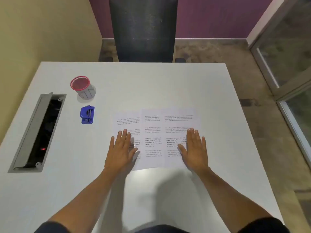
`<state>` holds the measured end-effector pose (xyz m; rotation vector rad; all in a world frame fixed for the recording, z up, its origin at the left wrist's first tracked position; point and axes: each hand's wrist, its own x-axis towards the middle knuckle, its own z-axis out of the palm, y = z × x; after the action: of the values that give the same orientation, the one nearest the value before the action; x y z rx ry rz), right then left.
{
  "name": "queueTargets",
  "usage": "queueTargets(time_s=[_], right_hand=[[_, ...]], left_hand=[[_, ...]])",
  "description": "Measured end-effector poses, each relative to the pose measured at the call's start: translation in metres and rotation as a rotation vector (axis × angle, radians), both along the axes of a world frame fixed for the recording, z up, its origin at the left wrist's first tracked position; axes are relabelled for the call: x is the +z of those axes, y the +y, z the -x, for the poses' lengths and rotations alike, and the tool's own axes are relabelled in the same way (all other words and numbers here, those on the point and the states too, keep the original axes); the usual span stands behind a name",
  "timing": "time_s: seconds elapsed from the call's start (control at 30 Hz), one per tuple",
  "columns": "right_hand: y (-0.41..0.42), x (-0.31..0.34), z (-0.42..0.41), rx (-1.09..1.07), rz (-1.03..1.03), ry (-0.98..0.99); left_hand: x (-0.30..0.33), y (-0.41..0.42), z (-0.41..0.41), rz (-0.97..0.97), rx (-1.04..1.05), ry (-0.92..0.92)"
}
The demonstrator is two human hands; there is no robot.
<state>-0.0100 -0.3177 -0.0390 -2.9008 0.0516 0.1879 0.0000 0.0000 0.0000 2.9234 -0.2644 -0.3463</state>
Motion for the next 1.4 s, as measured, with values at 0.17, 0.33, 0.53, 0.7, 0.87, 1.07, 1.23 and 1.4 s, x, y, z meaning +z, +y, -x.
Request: queueTargets(time_s=[0.17, 0.33, 0.53, 0.7, 0.87, 1.07, 1.23, 1.4], right_hand=[[0.0, -0.017, 0.028, -0.05, -0.012, -0.06], [-0.008, -0.03, 0.037, -0.102, 0.068, 0.118], [-0.001, -0.041, 0.042, -0.148, 0.026, 0.221], [0.012, -0.04, 0.043, -0.113, 0.007, 0.23], [0.029, -0.037, 0.043, -0.073, 0.016, 0.255], [0.043, -0.032, 0.045, -0.058, 0.014, 0.269], [0.044, -0.031, 0.045, -0.064, 0.025, 0.286], [0.048, -0.031, 0.045, -0.065, 0.075, 0.338]], left_hand=[[-0.034, 0.004, 0.022, 0.007, 0.106, 0.068], [-0.043, -0.001, 0.034, 0.158, 0.384, 0.087], [-0.04, -0.013, 0.017, 0.266, 0.719, 0.115], [-0.042, -0.016, 0.008, 0.278, 0.775, 0.133], [-0.041, -0.021, 0.006, 0.29, 0.776, 0.161], [-0.042, -0.022, 0.005, 0.36, 0.735, 0.189], [-0.037, -0.027, -0.004, 0.496, 0.829, 0.195], [-0.028, -0.043, -0.007, 0.343, 0.943, 0.166]])
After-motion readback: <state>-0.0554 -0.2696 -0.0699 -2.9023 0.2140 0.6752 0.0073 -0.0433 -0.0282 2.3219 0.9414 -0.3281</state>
